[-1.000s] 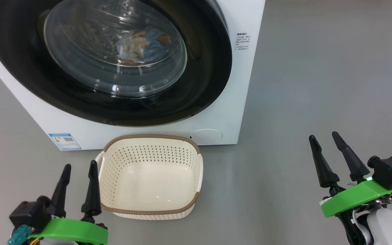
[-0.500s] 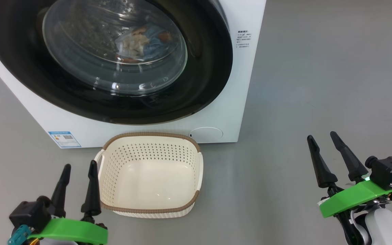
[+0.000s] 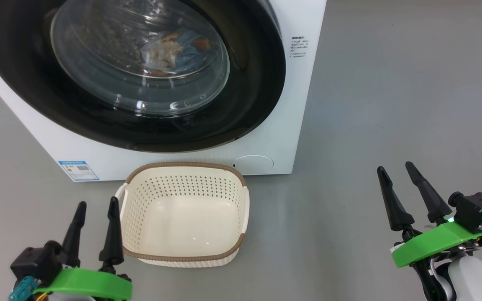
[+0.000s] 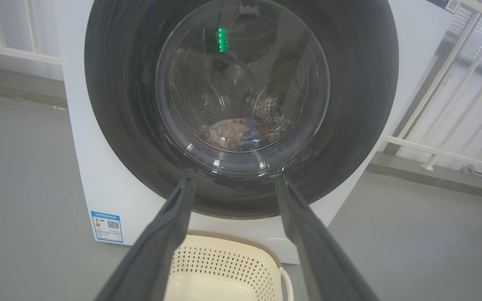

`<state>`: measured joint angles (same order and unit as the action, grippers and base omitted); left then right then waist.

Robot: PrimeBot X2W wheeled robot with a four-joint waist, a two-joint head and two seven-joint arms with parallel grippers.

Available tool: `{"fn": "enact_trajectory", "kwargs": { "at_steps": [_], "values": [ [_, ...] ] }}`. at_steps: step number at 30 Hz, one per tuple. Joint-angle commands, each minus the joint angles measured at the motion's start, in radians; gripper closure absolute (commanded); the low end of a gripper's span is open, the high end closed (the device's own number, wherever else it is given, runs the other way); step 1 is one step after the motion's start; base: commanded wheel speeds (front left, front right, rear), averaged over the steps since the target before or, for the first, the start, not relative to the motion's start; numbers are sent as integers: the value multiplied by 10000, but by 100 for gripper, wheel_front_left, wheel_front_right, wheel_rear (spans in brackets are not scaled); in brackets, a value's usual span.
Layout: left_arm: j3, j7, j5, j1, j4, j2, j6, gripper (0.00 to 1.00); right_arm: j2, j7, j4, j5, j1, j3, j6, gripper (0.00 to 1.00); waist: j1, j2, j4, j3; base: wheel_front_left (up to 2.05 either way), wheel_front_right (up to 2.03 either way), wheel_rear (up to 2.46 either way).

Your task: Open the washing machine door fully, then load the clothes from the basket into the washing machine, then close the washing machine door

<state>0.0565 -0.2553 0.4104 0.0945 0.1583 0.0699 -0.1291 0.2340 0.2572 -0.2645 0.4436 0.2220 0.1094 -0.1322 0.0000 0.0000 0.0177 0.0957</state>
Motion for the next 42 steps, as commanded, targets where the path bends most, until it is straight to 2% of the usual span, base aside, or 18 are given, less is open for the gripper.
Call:
{"fn": "enact_trajectory", "kwargs": {
  "at_steps": [1, 11, 12, 19, 23, 28, 42],
  "values": [
    [-335, -65, -25, 198, -237, 163, -15, 0, 35, 46, 221, -3, 70, 170, 15, 0, 0, 0, 0, -5, 0, 0, 0],
    [-304, -65, 13, 204, -214, 190, -15, 0, 11, 46, 214, -28, 68, 160, 15, 0, 0, 0, -6, -44, 0, 0, 0],
    [15, 0, 2, 0, 8, 2, 0, 100, -46, 0, -6, -11, 0, 2, 0, 100, 0, 0, -6, -45, 0, 0, 0],
    [31, 79, 303, -217, 402, -158, 1, 100, -260, -87, -383, 278, -216, 34, 0, 100, 3, 0, -10, -63, 0, 0, 0],
    [-9, 185, 706, -221, 411, -143, 1, 100, -305, -202, -358, 660, -262, -32, 1, 100, 23, 0, -17, -122, 0, 0, 0],
    [-67, 341, 1301, -190, 456, -125, 0, 100, -373, -369, -348, 1226, -293, -131, 2, 100, 1, 0, -25, -142, 0, 0, 0],
    [-217, 716, 2682, -142, 517, -93, -2, 100, -540, -770, -288, 2547, -392, -374, 3, 100, 0, 0, -44, -239, 0, 0, 0]
  ]
}}
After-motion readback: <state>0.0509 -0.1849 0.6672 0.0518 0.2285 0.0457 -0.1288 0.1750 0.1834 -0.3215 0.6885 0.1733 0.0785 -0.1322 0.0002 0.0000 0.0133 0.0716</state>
